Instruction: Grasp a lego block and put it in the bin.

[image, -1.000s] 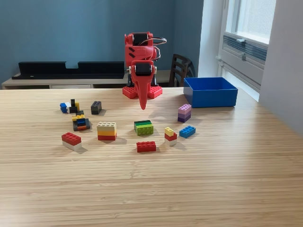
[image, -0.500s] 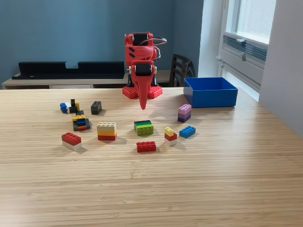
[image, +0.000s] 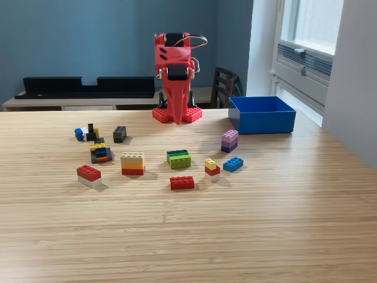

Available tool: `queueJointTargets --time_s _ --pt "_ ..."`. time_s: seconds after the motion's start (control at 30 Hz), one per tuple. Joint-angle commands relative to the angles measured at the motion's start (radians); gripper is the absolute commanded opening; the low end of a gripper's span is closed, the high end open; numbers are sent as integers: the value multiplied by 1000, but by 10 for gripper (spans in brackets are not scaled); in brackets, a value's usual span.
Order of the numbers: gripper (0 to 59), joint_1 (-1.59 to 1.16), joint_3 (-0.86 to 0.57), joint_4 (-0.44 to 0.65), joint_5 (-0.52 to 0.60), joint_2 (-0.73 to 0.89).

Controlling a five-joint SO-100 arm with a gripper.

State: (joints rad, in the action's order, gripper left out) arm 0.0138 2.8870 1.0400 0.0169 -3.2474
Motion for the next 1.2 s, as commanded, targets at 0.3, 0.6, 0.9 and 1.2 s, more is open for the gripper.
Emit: queueJointTargets --time_s 0.3,0.6,0.9,1.2 --pt "1 14 -612 133 222 535" --pt "0 204 -891 215 373 831" --pt "248 525 -1037 213 376 1065" --pt "434 661 -1057 189 399 1216"
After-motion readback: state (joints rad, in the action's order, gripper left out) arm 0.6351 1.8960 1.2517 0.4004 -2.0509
